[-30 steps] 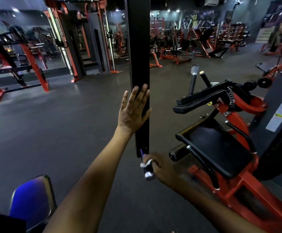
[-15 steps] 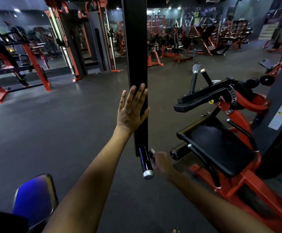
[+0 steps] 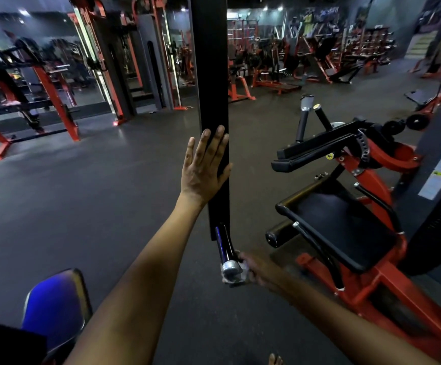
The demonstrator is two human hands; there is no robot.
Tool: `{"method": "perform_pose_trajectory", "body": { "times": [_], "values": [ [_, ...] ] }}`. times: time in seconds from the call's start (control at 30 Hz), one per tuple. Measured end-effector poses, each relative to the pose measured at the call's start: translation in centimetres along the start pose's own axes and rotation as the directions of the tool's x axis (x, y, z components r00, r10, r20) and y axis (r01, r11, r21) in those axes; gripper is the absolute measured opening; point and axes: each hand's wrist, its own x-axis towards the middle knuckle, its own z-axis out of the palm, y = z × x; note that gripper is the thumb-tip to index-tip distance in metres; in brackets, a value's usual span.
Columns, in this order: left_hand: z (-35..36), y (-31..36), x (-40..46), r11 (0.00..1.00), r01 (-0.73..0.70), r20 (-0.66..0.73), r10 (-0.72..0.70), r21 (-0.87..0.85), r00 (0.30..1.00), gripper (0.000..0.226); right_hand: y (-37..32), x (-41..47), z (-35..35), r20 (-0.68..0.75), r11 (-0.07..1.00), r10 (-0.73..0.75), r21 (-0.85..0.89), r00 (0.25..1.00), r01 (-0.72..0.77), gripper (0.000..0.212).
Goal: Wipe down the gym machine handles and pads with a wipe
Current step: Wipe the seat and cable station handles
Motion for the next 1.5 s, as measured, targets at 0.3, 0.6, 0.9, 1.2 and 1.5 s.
{"method": "perform_pose_trajectory", "body": {
  "times": [0.3, 0.6, 0.9, 1.2, 1.5],
  "values": [
    [-0.1, 0.2, -0.1, 0.999, 0.029, 0.007, -0.03, 0.02, 1.0, 0.08, -4.4, 1.1, 0.0, 0.647, -0.198, -0.672, -0.627, 0.362, 0.753, 0.021],
    [-0.2, 0.2, -0.1, 1.0, 0.027, 0.007, -0.027, -0.014, 1.0, 0.079, -5.8, 0.3, 0.2, 0.817, -0.227, -0.274, -0.568, 0.508, 0.791, 0.016],
    [-0.2, 0.0, -0.3, 0.999, 0.015, 0.008, -0.015, 0.029, 1.0, 0.078, -4.8, 1.1, 3.9, 0.729, -0.528, -0.086, -0.612, 0.679, 0.589, 0.02],
    [-0.2, 0.6, -0.3, 0.995, 0.007, 0.028, -0.009, 0.095, 1.0, 0.077, -2.7, -0.6, -3.9, 0.473, 0.127, -0.701, -0.653, 0.533, 0.746, 0.032],
    [-1.5, 8.1, 0.0, 0.97, 0.123, 0.072, -0.11, -0.21, 0.991, 0.04, -8.2, 2.5, -10.7, -0.032, 0.396, -0.634, -0.872, 0.773, 0.288, 0.035]
  ]
}}
